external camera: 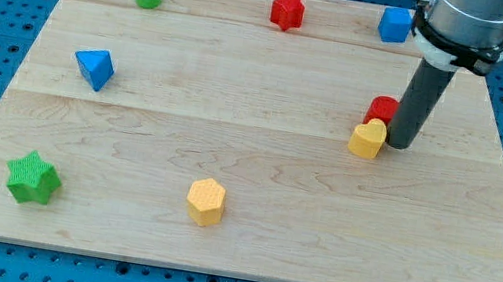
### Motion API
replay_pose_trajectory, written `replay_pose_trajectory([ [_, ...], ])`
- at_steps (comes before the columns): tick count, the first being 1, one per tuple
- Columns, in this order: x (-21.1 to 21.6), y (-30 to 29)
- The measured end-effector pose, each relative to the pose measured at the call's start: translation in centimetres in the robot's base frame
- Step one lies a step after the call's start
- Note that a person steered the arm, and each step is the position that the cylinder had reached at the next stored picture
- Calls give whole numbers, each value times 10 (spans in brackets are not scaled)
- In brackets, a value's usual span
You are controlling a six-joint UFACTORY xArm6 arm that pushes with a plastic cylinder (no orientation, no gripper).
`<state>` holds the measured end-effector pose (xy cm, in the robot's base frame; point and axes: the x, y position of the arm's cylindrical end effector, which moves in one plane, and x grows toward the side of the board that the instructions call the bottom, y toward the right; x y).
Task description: Place the yellow heart horizontally to the left of the red circle
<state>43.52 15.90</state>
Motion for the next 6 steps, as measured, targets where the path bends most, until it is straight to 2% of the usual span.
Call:
replay_pose_trajectory([
  [3, 25, -15],
  [4, 17, -60],
  [6, -11, -84],
])
